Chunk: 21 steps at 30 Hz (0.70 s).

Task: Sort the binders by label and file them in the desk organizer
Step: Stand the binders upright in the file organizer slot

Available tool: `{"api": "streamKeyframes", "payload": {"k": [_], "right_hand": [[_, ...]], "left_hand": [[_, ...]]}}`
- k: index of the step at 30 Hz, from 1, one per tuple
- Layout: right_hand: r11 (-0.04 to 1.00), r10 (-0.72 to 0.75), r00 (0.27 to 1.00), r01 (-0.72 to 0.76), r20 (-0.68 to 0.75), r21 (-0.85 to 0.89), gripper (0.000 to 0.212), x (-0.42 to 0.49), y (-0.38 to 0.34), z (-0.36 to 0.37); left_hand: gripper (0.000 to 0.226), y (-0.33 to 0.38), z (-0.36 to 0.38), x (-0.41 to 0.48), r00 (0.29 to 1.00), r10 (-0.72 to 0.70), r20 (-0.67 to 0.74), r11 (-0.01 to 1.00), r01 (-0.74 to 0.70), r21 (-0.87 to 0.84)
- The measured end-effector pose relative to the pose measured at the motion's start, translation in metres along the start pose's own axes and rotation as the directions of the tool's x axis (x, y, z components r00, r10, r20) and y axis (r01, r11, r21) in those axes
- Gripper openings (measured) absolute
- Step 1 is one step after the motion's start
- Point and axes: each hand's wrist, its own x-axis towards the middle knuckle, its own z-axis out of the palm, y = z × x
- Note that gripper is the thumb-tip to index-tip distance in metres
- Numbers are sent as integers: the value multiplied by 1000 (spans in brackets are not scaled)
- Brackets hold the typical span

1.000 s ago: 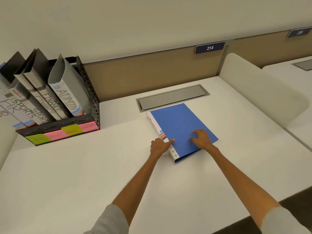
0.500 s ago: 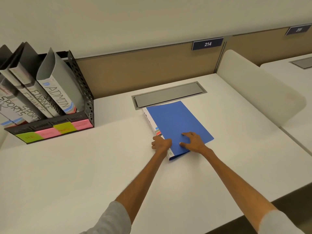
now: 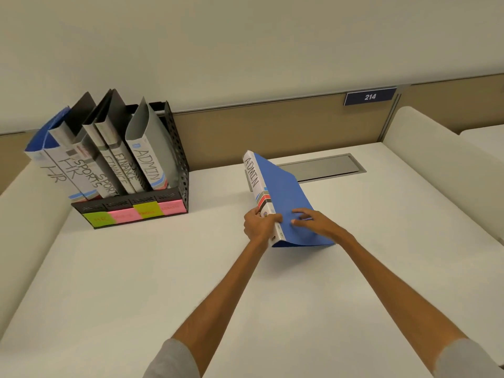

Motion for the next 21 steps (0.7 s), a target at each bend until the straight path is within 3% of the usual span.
{"api": "streamKeyframes", "payload": {"k": [7,13,16,21], "right_hand": [[983,-143,984,129,105,131,86,21,-104,12],[926,-330,913,264,241,270,102,39,-204,14],[910,-405,870,353,281,217,113,39,-247,27],[850,-526,819,508,231,135,129,39,-296,51]], "left_hand": [[60,38,-56,-3,956,248,-155,966,-233,112],[54,60,-105,-7,801,514,-307,856,-459,237],[53,69,-130,-3,736,567,-369,823,-502,264],[53,77,-163,4,669,619,-411,784,-558,273]]}}
